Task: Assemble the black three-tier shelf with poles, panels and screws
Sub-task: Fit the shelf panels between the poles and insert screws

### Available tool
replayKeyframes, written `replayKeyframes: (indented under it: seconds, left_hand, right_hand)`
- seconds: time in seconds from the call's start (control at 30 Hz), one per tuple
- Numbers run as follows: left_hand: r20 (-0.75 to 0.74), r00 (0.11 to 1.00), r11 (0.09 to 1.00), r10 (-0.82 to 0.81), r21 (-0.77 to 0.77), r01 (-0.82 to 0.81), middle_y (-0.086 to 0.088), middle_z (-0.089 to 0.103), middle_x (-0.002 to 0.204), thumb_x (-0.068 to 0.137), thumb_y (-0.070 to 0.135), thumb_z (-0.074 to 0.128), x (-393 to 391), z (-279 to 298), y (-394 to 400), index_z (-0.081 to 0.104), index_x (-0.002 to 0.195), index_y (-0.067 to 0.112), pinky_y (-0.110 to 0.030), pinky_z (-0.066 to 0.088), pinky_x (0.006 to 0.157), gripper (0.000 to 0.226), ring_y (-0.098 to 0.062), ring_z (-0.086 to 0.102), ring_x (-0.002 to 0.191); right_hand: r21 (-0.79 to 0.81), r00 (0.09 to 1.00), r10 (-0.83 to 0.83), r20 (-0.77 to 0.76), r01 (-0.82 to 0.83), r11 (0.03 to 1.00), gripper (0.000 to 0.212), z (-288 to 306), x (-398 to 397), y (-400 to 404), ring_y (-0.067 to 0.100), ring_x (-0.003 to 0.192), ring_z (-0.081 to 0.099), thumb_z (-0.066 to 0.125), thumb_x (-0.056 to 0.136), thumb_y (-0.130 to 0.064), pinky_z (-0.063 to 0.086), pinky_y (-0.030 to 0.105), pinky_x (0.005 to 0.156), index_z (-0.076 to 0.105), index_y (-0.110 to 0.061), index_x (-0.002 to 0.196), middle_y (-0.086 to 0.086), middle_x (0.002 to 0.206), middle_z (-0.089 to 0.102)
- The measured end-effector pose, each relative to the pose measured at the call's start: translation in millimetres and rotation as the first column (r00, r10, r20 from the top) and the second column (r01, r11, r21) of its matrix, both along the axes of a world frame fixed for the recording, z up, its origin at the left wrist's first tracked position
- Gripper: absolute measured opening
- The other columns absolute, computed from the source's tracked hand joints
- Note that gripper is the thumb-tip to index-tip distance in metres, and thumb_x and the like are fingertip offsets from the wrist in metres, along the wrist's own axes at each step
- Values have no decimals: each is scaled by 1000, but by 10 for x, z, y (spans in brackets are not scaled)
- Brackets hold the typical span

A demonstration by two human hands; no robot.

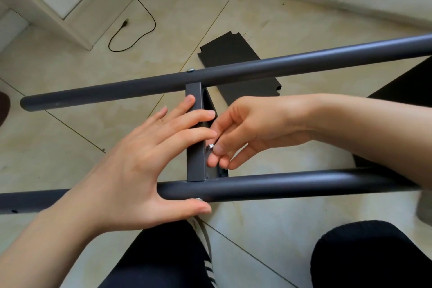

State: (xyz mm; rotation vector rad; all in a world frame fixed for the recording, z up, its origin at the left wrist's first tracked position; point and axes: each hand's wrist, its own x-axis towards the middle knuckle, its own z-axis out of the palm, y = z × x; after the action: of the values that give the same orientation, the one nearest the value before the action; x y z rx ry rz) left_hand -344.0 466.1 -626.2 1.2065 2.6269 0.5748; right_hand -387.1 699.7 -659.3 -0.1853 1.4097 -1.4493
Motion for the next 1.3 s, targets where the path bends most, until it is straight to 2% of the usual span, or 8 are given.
replayKeyframes:
  seconds: [0.17, 0.33, 0.5, 0.67, 0.8, 1.0, 1.13, 1.3]
  left_hand:
    - [0, 1000, 1000, -1, -9, 1, 13, 33, 159, 78, 67, 68, 4, 2, 1, 53, 138, 23, -39, 16, 124, 76, -17, 19, 154]
    - [4, 1000, 1000, -3, -1, 3, 13, 34, 159, 78, 67, 67, 4, 2, 3, 53, 136, 23, -39, 17, 124, 74, -17, 19, 154]
    - [1, 1000, 1000, -4, 1, 4, 11, 34, 159, 79, 67, 67, 5, -8, 2, 54, 136, 20, -41, 20, 123, 75, -18, 20, 154]
    - [2, 1000, 1000, -2, 5, 2, 12, 34, 159, 78, 67, 68, 0, -17, 1, 53, 137, 22, -43, 23, 121, 76, -18, 20, 153]
    - [4, 1000, 1000, -2, 10, 2, 13, 34, 159, 79, 68, 67, -3, -20, -4, 53, 136, 22, -43, 24, 120, 75, -18, 20, 153]
    - [7, 1000, 1000, -2, 10, 2, 13, 34, 160, 79, 69, 66, -5, -17, -6, 54, 136, 21, -45, 25, 119, 75, -18, 20, 154]
    - [7, 1000, 1000, 1, 11, -1, 11, 35, 159, 78, 67, 68, -1, -10, -2, 55, 135, 20, -45, 25, 119, 75, -18, 20, 154]
    - [5, 1000, 1000, -1, 11, 1, 11, 35, 159, 77, 67, 68, 1, -11, 8, 54, 135, 21, -45, 25, 119, 75, -18, 20, 154]
  right_hand:
    - [12, 998, 62, -4, -62, 998, 5, 4, 23, -34, 19, 86, 68, 66, 92, -7, 59, 35, 85, 66, -8, 97, 11, 96, 73]
    - [50, 996, 69, -48, -67, 997, 8, -6, 43, -47, 12, 79, 63, 69, 89, -4, 55, 24, 75, 70, -11, 92, 1, 82, 67]
    - [32, 994, 72, -84, -70, 997, 5, -10, 90, -121, 12, 76, 64, 69, 88, -3, 56, 24, 77, 70, -5, 92, 6, 84, 68]
    - [72, 986, 85, -142, -75, 995, 9, 6, 105, -142, 10, 71, 62, 70, 88, -5, 53, 21, 71, 72, 1, 94, 8, 81, 67]
    - [72, 985, 97, -145, -87, 994, 5, 36, 112, -130, 9, 68, 61, 70, 88, -5, 54, 20, 69, 74, -4, 86, 6, 76, 67]
    - [46, 993, 74, -97, -70, 996, 13, 55, 120, -129, 12, 73, 62, 63, 92, -7, 54, 25, 75, 72, -6, 83, 9, 83, 68]
    - [57, 995, 72, -64, -68, 996, 12, 52, 131, -147, 9, 69, 62, 61, 94, -8, 54, 24, 73, 69, -3, 86, 5, 78, 68]
    - [77, 995, 80, -61, -76, 994, 28, 59, 138, -159, 10, 67, 58, 61, 95, -11, 51, 27, 71, 70, -14, 70, 0, 70, 66]
